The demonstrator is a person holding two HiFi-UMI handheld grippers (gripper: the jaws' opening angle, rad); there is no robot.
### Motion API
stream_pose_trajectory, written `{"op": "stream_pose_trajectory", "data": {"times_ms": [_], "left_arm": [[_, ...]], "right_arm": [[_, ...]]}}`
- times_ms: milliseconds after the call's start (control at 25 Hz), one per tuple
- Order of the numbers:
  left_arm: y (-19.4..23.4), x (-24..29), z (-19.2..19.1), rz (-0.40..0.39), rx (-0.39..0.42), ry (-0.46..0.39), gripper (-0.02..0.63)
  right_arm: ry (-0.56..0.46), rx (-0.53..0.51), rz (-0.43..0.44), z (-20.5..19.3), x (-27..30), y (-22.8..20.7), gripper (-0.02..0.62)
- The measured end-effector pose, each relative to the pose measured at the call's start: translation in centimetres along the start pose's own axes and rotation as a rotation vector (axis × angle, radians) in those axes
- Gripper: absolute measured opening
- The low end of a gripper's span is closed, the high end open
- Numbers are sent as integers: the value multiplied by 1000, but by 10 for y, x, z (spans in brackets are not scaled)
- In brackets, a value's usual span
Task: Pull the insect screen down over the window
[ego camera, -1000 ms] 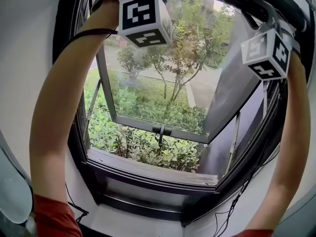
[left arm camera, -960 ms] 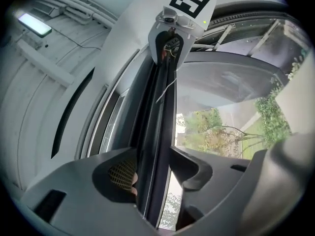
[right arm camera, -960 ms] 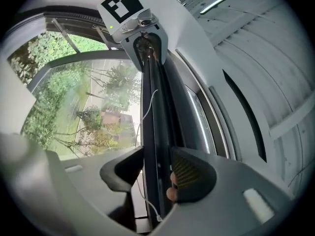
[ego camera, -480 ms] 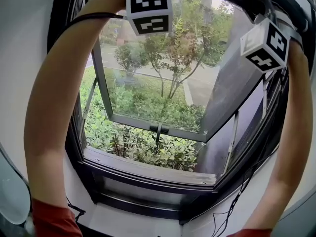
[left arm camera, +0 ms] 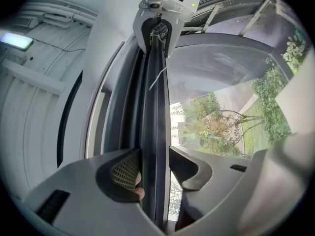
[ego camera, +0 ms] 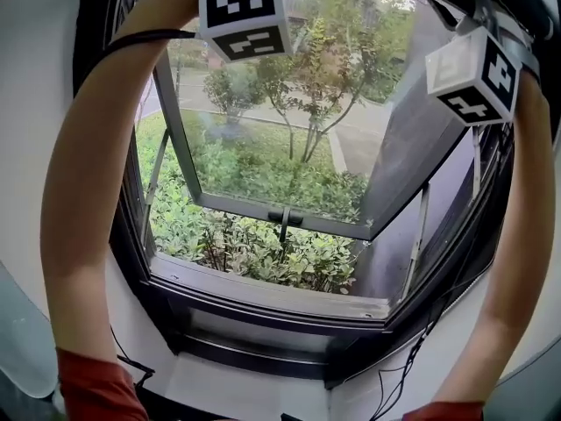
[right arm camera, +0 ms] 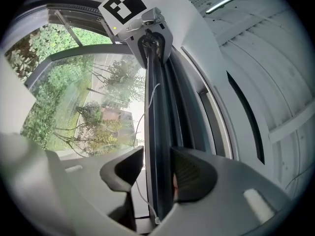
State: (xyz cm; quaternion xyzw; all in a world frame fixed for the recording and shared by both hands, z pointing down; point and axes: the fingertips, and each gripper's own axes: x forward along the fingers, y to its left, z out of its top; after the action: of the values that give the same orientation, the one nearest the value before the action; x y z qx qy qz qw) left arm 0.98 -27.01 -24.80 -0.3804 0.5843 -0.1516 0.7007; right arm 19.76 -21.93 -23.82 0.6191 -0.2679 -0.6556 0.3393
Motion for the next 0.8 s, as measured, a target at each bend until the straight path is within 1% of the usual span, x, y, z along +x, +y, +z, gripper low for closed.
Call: {"op": "stream_pose_trajectory", "data": {"times_ms": [200, 360, 440, 520, 680, 800], "left_arm": [[-14, -13, -3, -66, 37, 3, 186], [-18, -21, -2, -65, 32, -15, 186], [-24, -26, 1, -57, 32, -26, 186], [-28, -31, 4, -52, 22, -35, 186], [-48, -36, 2, -83, 0, -59, 183], [-53, -43, 2, -86, -36, -79, 183]], "right_arm": [[-28, 14, -7, 8, -12, 7, 186], [-40, 22, -3, 7, -18, 13, 186], [-45, 46, -8, 7, -23, 19, 186], [-51, 68, -14, 8, -29, 23, 186], [-58, 59, -1, 10, -37, 35, 186], [-75, 61, 0, 14, -43, 39, 186]]}}
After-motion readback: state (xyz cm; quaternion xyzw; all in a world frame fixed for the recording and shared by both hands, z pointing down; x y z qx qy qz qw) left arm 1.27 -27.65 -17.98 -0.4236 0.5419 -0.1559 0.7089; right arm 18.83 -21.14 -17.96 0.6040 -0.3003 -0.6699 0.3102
